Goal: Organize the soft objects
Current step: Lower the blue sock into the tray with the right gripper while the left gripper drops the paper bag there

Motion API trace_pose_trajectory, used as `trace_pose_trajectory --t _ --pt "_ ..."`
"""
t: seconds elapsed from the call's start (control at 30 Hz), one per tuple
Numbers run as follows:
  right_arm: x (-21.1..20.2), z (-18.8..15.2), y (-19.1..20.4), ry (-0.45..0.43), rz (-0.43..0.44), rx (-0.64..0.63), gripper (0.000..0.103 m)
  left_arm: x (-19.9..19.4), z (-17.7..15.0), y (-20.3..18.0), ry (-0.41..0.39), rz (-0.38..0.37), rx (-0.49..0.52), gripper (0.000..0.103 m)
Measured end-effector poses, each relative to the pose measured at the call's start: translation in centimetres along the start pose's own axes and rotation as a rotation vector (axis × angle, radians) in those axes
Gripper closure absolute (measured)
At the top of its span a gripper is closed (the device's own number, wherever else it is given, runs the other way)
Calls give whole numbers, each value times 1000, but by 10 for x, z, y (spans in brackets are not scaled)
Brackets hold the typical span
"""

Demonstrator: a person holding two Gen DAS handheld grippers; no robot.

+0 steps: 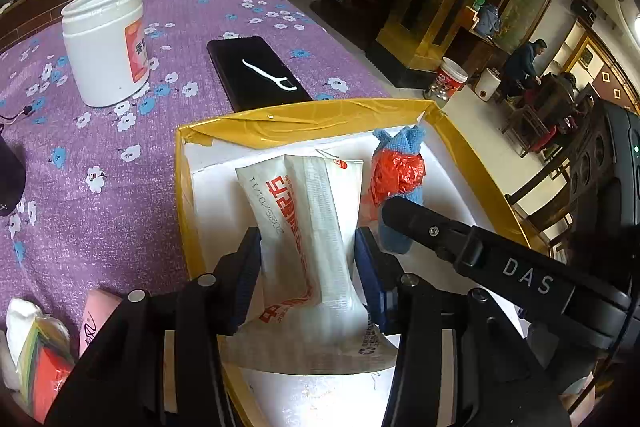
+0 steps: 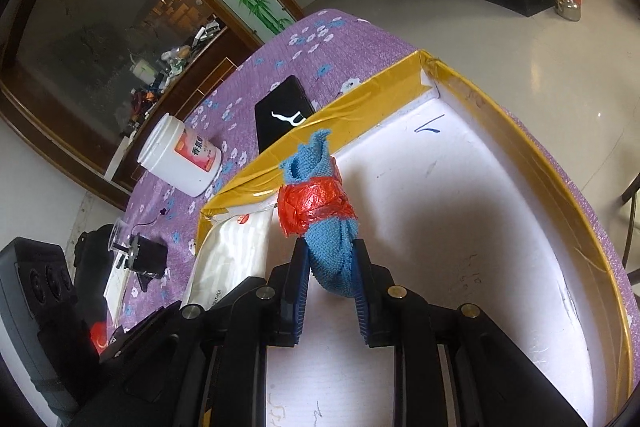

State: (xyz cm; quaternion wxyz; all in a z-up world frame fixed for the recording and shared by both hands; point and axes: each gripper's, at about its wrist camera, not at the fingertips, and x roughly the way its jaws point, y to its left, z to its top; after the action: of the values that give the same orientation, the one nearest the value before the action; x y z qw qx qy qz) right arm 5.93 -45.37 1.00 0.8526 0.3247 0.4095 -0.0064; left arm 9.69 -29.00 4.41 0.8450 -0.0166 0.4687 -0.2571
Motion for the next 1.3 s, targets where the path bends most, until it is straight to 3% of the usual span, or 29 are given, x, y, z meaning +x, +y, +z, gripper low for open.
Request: trace_pose_trajectory --t 0.57,0.73,1.07,1.3 --pt "-1 -1 0 2 -11 8 74 5 1 4 12 -17 -16 56" --pt "-2 0 0 -1 -15 13 67 3 1 5 20 -35 -28 56" --pt "-23 4 0 -113 -48 5 66 -29 -1 -3 -9 -67 -19 56" --pt "-40 5 2 -186 -14 -6 64 -67 -23 -7 -31 -67 34 56"
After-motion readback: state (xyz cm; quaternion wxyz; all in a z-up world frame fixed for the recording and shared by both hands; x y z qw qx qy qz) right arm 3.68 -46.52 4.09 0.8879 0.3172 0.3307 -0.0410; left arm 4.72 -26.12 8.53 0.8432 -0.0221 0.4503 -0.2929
